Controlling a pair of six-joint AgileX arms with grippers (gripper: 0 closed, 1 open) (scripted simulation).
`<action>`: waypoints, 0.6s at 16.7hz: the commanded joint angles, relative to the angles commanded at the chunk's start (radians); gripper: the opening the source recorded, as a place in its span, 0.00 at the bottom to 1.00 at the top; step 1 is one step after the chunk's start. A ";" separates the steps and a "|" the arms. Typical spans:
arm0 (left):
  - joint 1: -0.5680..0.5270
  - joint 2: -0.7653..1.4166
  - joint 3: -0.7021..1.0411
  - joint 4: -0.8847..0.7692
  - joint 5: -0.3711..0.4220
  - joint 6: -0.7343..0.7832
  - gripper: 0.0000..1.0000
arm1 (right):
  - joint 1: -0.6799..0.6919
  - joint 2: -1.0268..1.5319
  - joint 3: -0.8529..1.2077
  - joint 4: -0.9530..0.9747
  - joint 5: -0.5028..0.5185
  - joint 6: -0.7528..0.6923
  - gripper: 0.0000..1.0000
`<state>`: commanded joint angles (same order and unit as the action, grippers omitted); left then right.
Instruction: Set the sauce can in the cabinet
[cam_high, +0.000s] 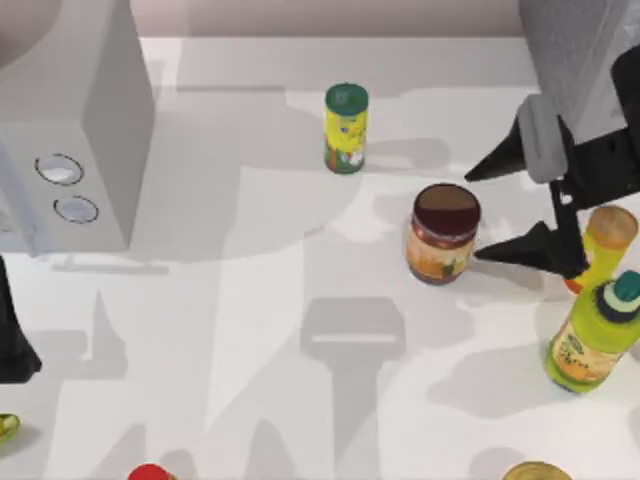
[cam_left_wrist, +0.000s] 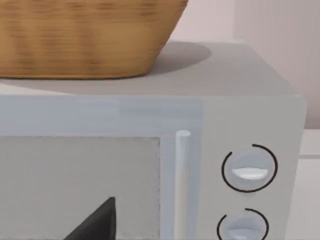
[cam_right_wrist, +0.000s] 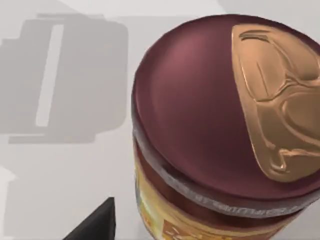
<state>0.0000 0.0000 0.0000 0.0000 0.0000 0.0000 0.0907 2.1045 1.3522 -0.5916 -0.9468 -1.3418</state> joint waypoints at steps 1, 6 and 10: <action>0.000 0.000 0.000 0.000 0.000 0.000 1.00 | 0.005 0.021 0.003 -0.020 -0.007 -0.013 1.00; 0.000 0.000 0.000 0.000 0.000 0.000 1.00 | 0.006 0.031 0.005 -0.030 -0.012 -0.022 1.00; 0.000 0.000 0.000 0.000 0.000 0.000 1.00 | 0.032 0.027 0.007 0.010 -0.006 0.019 1.00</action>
<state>0.0000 0.0000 0.0000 0.0000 0.0000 0.0000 0.1222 2.1311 1.3596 -0.5813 -0.9527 -1.3231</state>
